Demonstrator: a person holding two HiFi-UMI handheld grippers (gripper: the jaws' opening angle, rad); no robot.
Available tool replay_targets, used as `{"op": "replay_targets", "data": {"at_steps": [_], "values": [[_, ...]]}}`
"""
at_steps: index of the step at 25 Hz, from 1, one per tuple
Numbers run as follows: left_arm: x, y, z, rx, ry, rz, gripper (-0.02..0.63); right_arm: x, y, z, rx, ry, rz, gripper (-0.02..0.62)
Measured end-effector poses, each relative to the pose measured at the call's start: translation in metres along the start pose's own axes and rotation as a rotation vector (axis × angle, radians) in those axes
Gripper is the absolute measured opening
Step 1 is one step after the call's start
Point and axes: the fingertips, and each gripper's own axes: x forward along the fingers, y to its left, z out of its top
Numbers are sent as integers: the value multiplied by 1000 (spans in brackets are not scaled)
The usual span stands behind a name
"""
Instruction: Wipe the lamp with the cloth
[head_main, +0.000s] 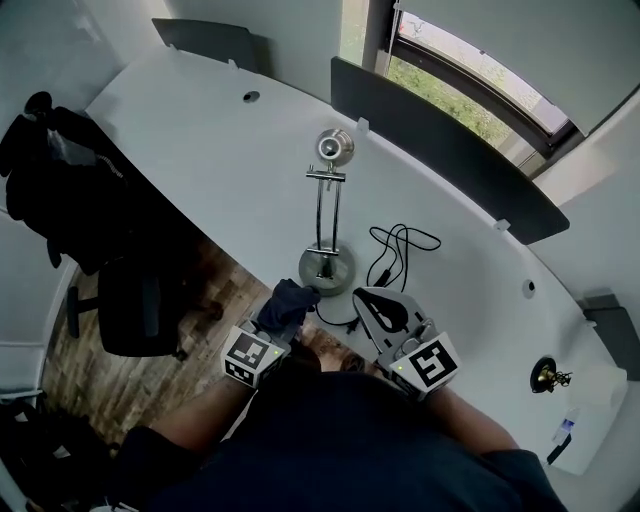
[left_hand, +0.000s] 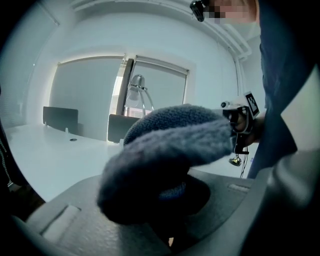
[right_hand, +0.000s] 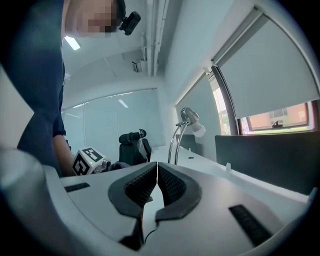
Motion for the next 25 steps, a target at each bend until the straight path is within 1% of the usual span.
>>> {"op": "replay_targets", "data": {"at_steps": [5,8,13,18,21,25], "values": [[22,29,-21,9,39,-34,74,21,-20,4,17,2,-70,14],[37,43,-33,28,69,-50,74,35,-28,7,12,0,-86,14],[60,61,-49,90,124,-82,74,55,-36,9,1,10,-95,14],[84,78,-62,184,177,-99,74,69,-43,9,-13,31,-100,15],[95,82,-66,238,224,-126,74,75,-45,9,-15,31,-101,15],[108,89,-74,335,272,-160,74,80,-45,12,-15,29,-105,15]]}}
